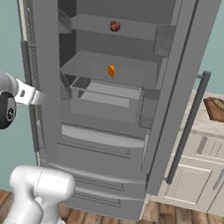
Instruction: Retrieve the sausage and cheese from the fridge and place them on the cutting board on the counter.
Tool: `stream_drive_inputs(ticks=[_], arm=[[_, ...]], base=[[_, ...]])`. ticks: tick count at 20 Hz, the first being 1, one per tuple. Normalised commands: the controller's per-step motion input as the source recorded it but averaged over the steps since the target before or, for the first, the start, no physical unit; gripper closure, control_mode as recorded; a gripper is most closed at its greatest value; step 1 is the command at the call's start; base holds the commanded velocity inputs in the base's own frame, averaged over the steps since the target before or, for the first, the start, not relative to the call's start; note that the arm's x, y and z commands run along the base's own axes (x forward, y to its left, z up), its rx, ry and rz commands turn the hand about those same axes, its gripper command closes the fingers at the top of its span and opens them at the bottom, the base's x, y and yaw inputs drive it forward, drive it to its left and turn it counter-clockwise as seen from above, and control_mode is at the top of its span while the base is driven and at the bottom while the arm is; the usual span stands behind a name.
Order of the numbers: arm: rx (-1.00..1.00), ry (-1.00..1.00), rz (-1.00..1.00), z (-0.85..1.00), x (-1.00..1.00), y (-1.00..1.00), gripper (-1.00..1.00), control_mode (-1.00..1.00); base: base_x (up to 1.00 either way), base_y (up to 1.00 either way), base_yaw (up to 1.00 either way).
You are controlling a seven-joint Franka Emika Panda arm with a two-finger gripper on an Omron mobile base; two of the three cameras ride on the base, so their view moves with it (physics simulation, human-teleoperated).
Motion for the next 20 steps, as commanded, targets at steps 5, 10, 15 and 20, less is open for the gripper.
stream_drive_inputs(ticks=[5, 10, 15, 20], arm=[[0.19, 0.15, -0.03, 0.35, 0.0, -0.91, -1.0, -1.0], [0.33, 0.14, -0.09, 0.41, 0.02, -0.64, -1.0, -1.0], [0.35, 0.01, -0.07, 0.4, 0.02, -0.34, -1.0, -1.0], [0.32, 0.05, -0.1, 0.11, 0.09, 0.0, -1.0, -1.0]], base=[[0.0, 0.0, 0.0], [0.0, 0.0, 0.0], [0.0, 0.0, 0.0], [0.0, 0.0, 0.0]])
